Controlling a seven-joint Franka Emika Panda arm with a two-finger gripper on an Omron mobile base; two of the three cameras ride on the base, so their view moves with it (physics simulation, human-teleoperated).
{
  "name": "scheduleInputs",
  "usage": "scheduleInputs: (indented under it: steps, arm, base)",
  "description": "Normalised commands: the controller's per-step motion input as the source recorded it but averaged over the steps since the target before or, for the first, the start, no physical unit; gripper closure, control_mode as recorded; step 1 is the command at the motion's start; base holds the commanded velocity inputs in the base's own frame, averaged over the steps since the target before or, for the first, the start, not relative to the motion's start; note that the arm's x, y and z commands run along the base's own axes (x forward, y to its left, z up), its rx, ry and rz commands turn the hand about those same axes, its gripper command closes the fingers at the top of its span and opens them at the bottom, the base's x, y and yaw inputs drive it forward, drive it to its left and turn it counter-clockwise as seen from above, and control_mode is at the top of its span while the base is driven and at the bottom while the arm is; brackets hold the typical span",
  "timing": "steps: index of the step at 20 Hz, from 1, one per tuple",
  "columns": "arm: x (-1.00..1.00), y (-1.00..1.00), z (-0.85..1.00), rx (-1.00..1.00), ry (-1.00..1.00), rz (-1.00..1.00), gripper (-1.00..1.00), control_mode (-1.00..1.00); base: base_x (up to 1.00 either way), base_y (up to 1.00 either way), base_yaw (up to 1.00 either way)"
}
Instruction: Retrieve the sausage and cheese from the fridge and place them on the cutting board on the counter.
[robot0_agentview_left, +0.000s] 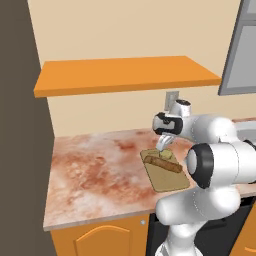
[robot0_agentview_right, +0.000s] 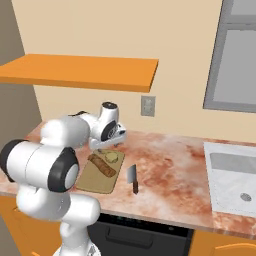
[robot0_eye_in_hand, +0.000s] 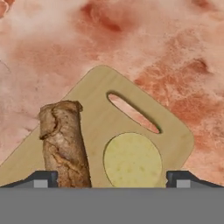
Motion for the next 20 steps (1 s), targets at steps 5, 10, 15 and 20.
scheduleInputs:
  steps: [5,10,15,20]
  arm:
    - [-0.47,0.00,0.89,0.00,-0.12,-0.08,-1.00,-1.00]
    - [-0.92,0.00,0.82,0.01,-0.07,-0.14,-1.00,-1.00]
    - [-1.00,0.00,0.67,0.04,0.00,-0.16,-1.00,-1.00]
    - [-0.94,0.00,0.73,0.06,0.00,-0.23,-1.00,-1.00]
  base:
    - [0.00,0.00,0.00]
    - [0.00,0.00,0.00]
    - [0.00,0.00,0.00]
    - [0.00,0.00,0.00]
